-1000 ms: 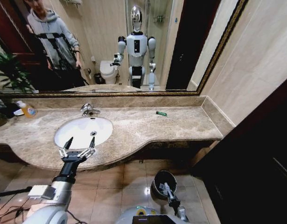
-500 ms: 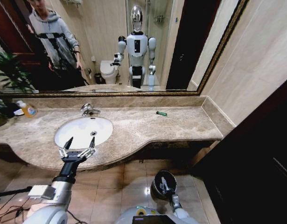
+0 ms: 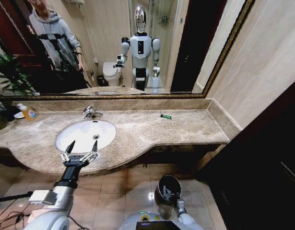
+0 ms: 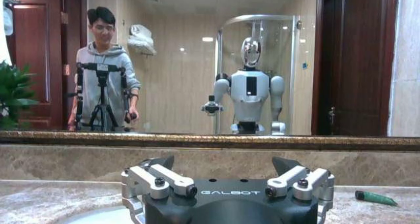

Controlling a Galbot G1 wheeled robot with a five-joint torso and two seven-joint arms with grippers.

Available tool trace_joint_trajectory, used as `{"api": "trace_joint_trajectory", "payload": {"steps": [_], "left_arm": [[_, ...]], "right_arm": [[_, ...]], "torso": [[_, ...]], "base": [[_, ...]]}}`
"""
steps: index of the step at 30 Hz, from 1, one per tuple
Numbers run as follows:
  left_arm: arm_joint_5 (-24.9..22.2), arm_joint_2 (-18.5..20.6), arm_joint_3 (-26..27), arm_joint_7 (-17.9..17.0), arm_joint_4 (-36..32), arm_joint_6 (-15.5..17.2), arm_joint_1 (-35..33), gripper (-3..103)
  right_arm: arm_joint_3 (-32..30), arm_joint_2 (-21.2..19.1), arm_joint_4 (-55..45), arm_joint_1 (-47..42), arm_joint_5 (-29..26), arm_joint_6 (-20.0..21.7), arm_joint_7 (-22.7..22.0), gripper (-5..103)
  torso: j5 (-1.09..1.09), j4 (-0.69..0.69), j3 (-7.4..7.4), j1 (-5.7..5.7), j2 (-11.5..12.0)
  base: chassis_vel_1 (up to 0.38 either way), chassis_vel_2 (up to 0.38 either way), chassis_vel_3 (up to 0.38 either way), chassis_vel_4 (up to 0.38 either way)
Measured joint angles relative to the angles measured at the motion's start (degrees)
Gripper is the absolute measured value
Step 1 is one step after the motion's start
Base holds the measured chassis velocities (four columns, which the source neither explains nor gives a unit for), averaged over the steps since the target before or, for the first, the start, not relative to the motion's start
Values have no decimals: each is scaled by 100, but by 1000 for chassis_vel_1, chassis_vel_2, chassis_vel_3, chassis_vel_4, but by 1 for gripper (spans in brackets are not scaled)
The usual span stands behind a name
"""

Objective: Pick up the trash from the sink and place it in the trash bin.

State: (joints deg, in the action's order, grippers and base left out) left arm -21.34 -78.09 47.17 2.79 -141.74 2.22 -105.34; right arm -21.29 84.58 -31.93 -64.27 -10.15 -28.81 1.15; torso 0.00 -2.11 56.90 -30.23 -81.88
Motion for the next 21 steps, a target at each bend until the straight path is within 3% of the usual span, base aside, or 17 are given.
{"api": "trace_joint_trajectory", "payload": {"steps": [2, 4, 6, 8, 9, 10, 12, 18, 21], "left_arm": [[0, 1, 0, 0, 0, 0, 0, 100], [0, 0, 0, 0, 0, 0, 0, 100], [0, 0, 0, 0, 0, 0, 0, 100], [0, 0, 0, 0, 0, 0, 0, 100], [0, 0, 0, 0, 0, 0, 0, 100], [0, 0, 0, 0, 0, 0, 0, 100], [0, 0, 0, 0, 0, 0, 0, 100], [0, 0, 0, 0, 0, 0, 0, 100], [0, 0, 0, 0, 0, 0, 0, 100]], "right_arm": [[0, 5, -79, -53, -2, -114, -166, 88], [17, 2, -661, -361, -7, -277, -700, 97], [35, -15, -938, -541, 5, -328, -872, 97], [-72, -106, -1076, -784, 872, -867, -1059, 100], [-72, -106, -1076, -784, 872, -867, -1059, 100], [-139, -167, -1032, -792, 1338, -1161, -1080, 100], [-197, -222, -1277, -955, 1716, -1445, -1100, 100], [-441, -299, -2723, -1557, 1782, -1490, -1220, 100], [-654, -333, -4567, -2333, 1413, -967, -957, 100]], "torso": [[0, 0, 0, 0, 0], [-1, 0, 0, 0, 0], [0, -1, 0, 0, 0], [0, 3, 0, 0, 0], [0, 3, 0, 0, 0], [-1, 0, -1, 1, 0], [0, 0, 0, 0, 0], [1, 0, 0, 0, 0], [-1, 1, 0, 0, 0]], "base": [[0, 0, 0, 0], [0, 0, 0, 0], [0, 0, 0, 0], [0, 0, 0, 0], [0, 0, 0, 0], [0, 0, 0, 0], [0, 0, 0, 0], [0, 0, 0, 0], [0, 0, 0, 0]]}}
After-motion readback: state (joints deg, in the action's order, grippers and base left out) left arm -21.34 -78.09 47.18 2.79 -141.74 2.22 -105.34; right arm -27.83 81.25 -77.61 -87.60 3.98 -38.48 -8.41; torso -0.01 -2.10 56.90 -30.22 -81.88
